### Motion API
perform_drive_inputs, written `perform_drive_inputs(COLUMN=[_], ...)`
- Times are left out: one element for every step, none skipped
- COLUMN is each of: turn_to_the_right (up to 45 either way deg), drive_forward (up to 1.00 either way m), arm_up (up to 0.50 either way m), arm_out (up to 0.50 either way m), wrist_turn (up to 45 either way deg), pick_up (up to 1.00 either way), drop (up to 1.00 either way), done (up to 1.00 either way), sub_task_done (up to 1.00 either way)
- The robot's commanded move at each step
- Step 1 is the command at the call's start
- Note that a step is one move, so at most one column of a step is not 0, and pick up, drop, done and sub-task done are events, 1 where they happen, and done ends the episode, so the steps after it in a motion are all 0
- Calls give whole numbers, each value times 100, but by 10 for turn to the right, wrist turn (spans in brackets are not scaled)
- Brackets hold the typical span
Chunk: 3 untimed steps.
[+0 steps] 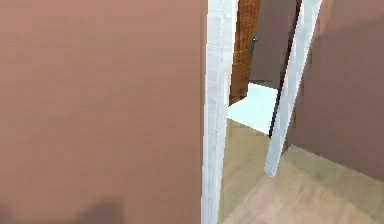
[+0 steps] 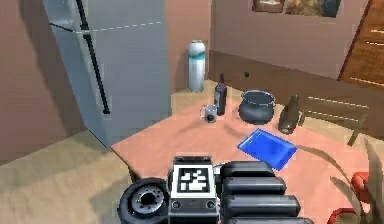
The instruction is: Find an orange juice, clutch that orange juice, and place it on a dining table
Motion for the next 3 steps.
perform_drive_inputs(turn_to_the_right=[-450, -60, -30], drive_forward=[0, 0, 0], arm_up=[0, 0, 0], arm_out=[0, 0, 0], wrist_turn=[0, 0, 0], pick_up=[0, 0, 0], drop=[0, 0, 0], done=[0, 0, 0], sub_task_done=[0, 0, 0])
